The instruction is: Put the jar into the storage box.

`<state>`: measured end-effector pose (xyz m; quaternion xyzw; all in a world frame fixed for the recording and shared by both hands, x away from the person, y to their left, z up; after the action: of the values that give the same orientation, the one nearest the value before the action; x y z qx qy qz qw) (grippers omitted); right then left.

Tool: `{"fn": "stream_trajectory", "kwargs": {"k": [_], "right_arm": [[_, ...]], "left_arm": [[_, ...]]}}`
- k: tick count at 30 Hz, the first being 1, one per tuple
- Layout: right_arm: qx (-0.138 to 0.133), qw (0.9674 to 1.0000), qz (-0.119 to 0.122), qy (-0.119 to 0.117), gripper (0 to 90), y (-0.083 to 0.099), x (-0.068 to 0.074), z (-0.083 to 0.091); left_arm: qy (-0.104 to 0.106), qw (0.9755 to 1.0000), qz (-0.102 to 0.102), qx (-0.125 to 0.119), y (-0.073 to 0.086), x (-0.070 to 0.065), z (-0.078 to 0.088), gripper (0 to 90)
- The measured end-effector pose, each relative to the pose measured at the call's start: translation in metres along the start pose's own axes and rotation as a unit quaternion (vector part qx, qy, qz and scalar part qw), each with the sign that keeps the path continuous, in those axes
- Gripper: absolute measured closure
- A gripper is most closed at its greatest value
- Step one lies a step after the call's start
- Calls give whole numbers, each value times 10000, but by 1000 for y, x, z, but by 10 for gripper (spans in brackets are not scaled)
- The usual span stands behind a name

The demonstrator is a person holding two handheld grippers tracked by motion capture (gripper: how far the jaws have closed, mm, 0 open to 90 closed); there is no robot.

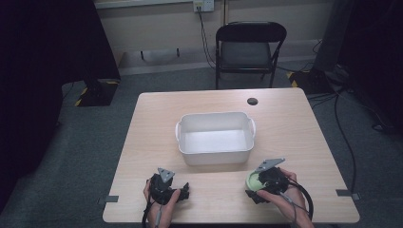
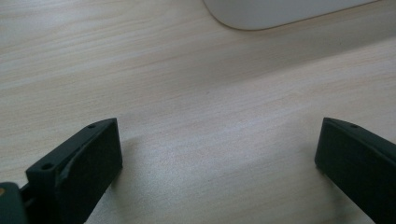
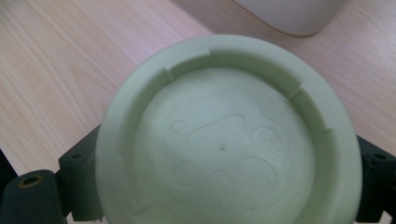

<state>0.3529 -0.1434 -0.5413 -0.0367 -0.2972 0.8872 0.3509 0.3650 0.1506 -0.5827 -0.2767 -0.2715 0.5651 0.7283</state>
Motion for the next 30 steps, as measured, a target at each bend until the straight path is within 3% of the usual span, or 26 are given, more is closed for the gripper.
{"fn": "stream_trajectory", "kwargs": {"k": [20,30], "right_arm": [[-287,9994,-174,110,110,1,-3,5],[-615,9979,-189,114,111,-7,1,10]], "left_arm": [[0,10000,-1,0,0,0,0,1],[0,10000,-2,1,0,0,0,1]]}}
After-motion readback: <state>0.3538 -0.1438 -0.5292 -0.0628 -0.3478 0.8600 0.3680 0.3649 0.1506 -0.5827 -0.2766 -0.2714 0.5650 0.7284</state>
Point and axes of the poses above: each handheld gripper's, and its own axes: z roughly backward along the jaws, y roughly out of its underside, x roughly to its left, the point moved 9 cm from there along -z, roughly forward along the jaws, and after that the axes turned 8 degrees about -y, right-handed, at the moved point
